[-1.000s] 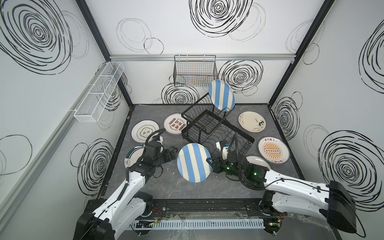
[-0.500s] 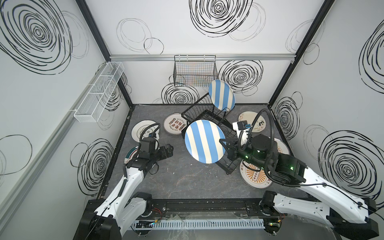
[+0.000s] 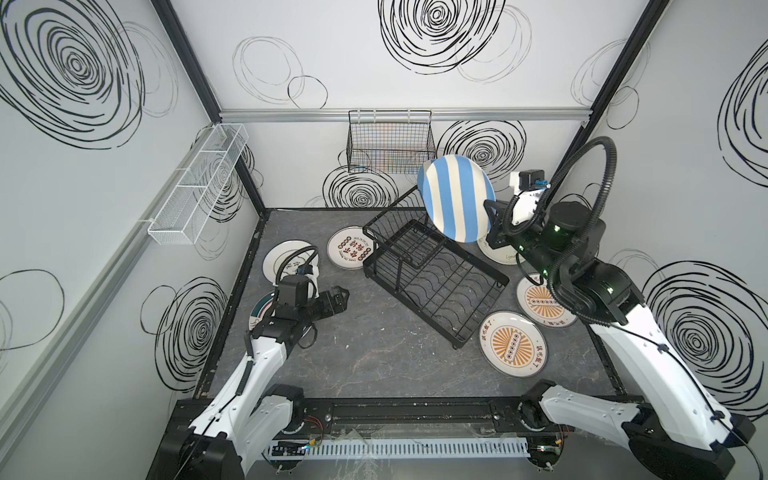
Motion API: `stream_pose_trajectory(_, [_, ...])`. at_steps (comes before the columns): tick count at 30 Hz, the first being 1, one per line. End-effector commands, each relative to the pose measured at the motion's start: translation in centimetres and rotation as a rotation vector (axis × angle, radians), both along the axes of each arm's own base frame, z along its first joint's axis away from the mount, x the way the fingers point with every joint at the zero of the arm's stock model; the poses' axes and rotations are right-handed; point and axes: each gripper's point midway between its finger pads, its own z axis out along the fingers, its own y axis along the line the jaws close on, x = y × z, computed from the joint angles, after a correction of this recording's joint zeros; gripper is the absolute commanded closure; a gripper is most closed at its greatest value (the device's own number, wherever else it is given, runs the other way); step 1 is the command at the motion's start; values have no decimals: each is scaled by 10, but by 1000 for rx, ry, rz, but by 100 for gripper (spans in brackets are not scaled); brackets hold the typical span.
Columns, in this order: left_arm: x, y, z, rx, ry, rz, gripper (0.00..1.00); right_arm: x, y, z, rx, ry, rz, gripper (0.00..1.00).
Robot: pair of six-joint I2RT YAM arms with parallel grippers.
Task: Load the plates into the dish rack
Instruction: 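Carry the upright striped plate to the rack's far end with the right gripper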
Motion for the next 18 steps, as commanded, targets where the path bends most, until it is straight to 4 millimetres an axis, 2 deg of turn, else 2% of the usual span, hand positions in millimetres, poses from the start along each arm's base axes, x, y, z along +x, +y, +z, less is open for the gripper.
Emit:
stream_pose_trajectory(1, [4, -14, 25, -32, -113, -90, 4, 19, 1, 26, -28, -150, 96, 100])
stream_pose_trajectory(6, [1, -15, 30, -21, -156, -109, 4, 46, -3, 15, -83, -181, 96, 100])
stream_pose_trajectory(13, [0, -12, 29, -3, -160, -91, 4, 51, 0, 13, -126, -236, 113, 100])
stream_pose_trajectory(18, [0, -12, 27, 1, -151, -96, 4, 62, 2, 1, -176, -235, 113, 100])
